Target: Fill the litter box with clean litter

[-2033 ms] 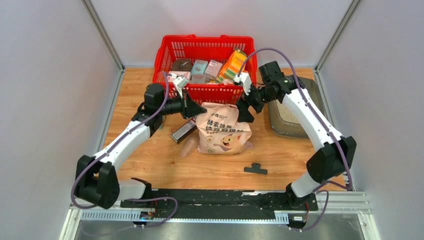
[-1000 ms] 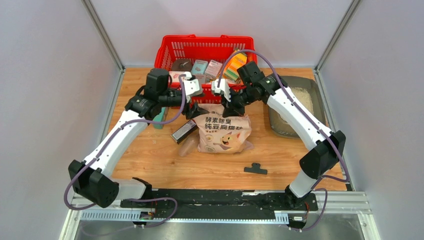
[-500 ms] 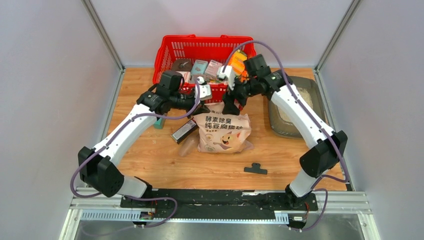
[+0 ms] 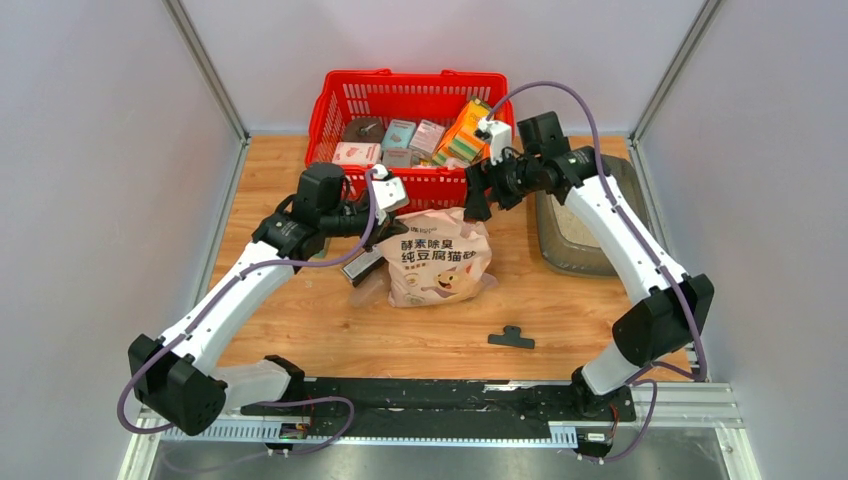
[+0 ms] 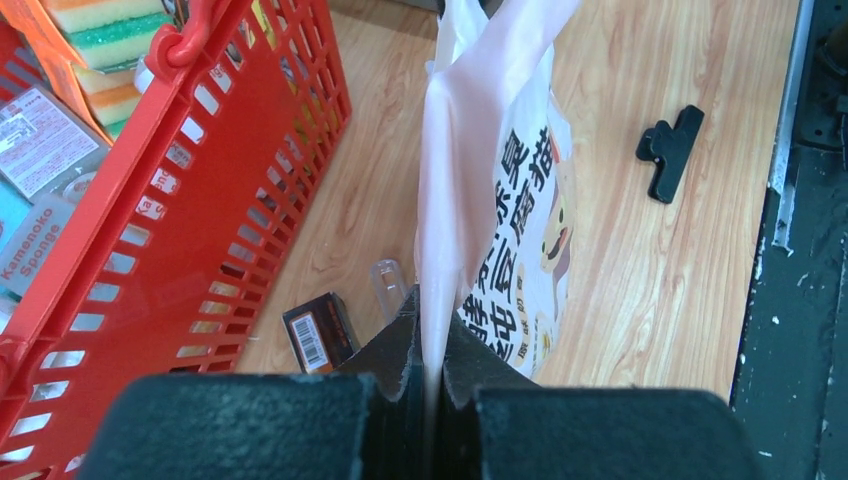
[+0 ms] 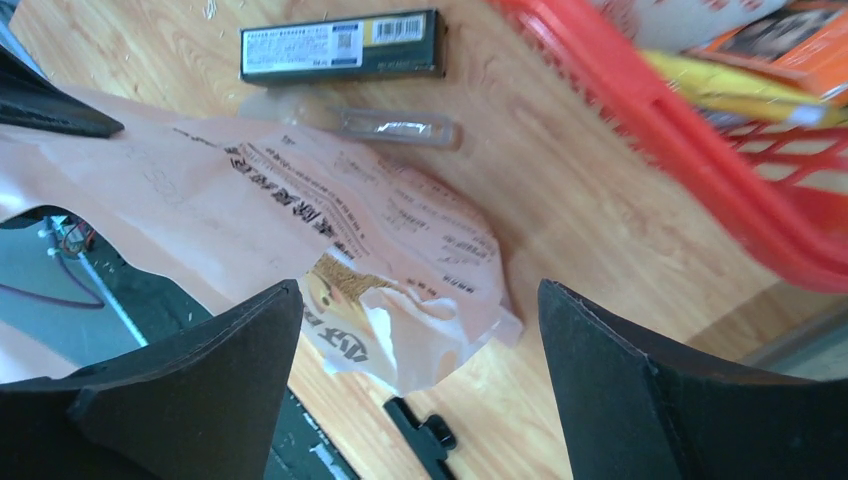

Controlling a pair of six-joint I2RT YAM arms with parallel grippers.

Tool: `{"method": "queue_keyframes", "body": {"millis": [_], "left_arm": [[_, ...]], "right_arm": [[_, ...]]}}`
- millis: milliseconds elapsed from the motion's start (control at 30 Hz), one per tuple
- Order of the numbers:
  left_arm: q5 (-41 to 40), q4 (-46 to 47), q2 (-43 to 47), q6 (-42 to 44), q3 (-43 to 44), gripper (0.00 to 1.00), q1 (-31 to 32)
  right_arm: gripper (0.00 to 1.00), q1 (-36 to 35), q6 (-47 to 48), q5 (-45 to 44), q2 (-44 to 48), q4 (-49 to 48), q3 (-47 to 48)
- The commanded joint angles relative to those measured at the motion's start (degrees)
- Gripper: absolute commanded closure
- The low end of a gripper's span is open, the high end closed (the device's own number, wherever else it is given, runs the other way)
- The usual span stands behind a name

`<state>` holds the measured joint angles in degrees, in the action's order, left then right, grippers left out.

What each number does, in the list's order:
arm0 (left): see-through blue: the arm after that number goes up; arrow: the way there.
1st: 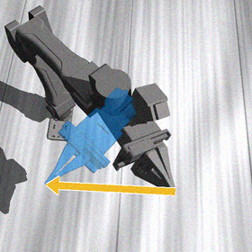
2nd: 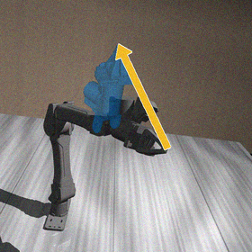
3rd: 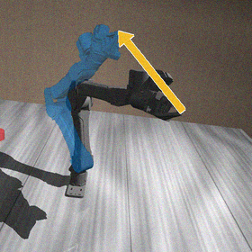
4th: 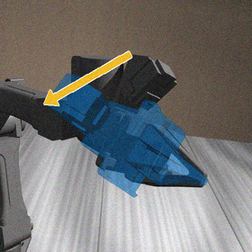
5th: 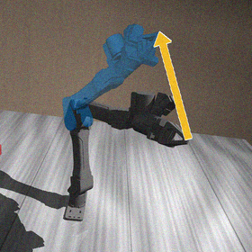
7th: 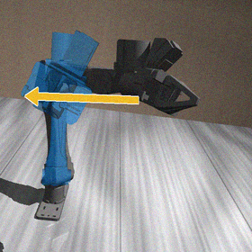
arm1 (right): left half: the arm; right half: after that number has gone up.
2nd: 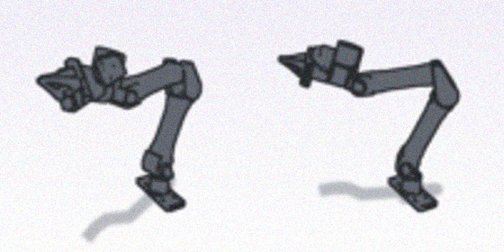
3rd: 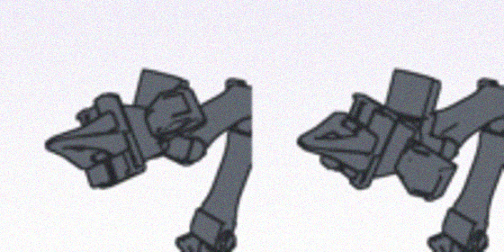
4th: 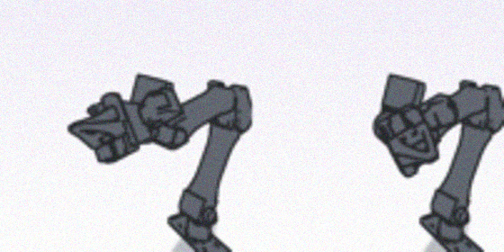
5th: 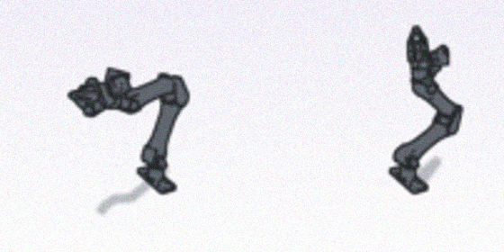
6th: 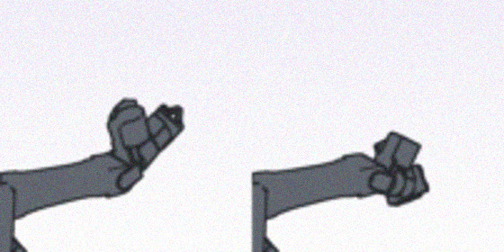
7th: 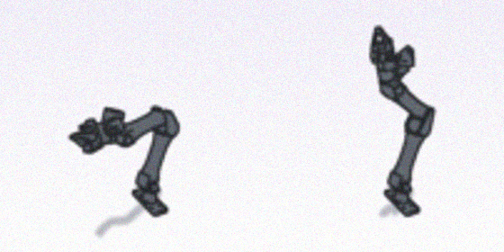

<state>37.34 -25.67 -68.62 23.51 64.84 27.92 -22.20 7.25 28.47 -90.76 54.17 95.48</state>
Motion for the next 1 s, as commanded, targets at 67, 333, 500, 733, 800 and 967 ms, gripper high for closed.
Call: {"method": "queue_keyframes", "body": {"millis": [67,333,500,733,800,967], "left_arm": [[0.89,9.32,3.14,-3.64,1.26,1.00,-0.32],[0.36,9.76,4.20,-4.79,0.29,1.00,-0.32],[-0.25,9.59,4.72,-4.61,-0.59,1.00,-0.32],[-0.08,11.17,4.90,-6.37,-0.15,1.00,-0.32],[-0.08,11.78,4.90,-6.54,0.02,1.00,-0.32],[-1.13,12.31,5.51,-5.49,0.03,1.00,-0.32]], "right_arm": [[0.08,-2.85,-4.52,-1.92,0.59,0.58,-1.52],[0.08,-4.78,-6.89,-4.30,1.02,1.46,-6.80],[0.08,-4.87,-8.22,-4.65,3.22,1.90,-8.55],[0.07,-5.66,-15.22,-14.28,1.12,0.59,-9.01],[0.06,-6.37,-17.26,-17.91,-0.89,0.67,-7.51],[0.05,-6.55,-14.74,-30.99,-2.85,4.09,-1.18]]}}
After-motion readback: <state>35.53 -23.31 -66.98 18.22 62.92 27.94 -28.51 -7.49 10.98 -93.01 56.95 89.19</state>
